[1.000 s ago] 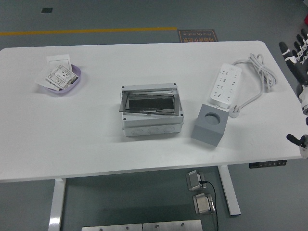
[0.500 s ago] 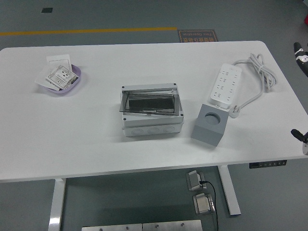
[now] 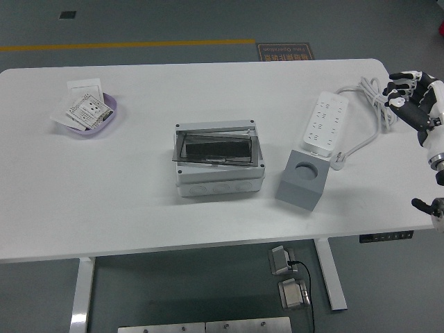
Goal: Pick up the cylinder from the cube,place it in the box,flap close box
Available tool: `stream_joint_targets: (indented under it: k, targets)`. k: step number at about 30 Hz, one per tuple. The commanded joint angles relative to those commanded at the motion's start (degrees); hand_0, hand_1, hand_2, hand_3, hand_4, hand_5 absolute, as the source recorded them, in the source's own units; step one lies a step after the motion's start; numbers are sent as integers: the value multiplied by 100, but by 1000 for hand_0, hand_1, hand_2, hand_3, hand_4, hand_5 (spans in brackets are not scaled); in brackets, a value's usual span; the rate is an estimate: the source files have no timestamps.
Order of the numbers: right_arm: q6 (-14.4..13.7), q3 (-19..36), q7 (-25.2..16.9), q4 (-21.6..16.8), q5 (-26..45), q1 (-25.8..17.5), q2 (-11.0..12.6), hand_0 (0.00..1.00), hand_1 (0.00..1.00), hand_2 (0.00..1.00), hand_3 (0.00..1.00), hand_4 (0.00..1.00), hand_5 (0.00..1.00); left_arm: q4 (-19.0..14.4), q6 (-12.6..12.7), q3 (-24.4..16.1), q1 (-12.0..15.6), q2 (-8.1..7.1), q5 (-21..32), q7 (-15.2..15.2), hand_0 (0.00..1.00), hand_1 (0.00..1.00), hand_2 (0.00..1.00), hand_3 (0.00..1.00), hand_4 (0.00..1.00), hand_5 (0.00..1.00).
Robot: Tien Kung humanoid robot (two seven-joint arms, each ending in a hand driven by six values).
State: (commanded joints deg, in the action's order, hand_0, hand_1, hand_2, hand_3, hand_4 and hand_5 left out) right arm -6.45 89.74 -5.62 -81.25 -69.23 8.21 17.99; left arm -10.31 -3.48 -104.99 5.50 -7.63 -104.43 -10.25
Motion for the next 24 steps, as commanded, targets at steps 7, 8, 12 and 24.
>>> stream_joint_targets:
  k: [7, 8, 12, 24]
  targets:
    - [13, 7, 54, 1, -11, 5, -6, 998, 998, 998, 998, 998, 871, 0, 0, 1, -7, -2, -2, 4, 609, 667, 601, 592, 634, 268]
    - [14, 11, 57, 0, -15, 4, -6, 998, 998, 998, 998, 998, 871, 0, 0, 0, -7, -1, -2, 4, 609, 667, 601, 592, 634, 268]
    - [21, 22, 67, -4, -33, 0, -4, 998, 998, 998, 998, 998, 891, 0, 0, -10, -3, 0, -14, 3, 609, 667, 602, 593, 637, 268]
    - [-87, -37, 65, 10, 161, -1, -3, 998, 998, 998, 998, 998, 877, 0, -2, -3, -10, 4, -5, 7, 609, 667, 601, 592, 637, 270]
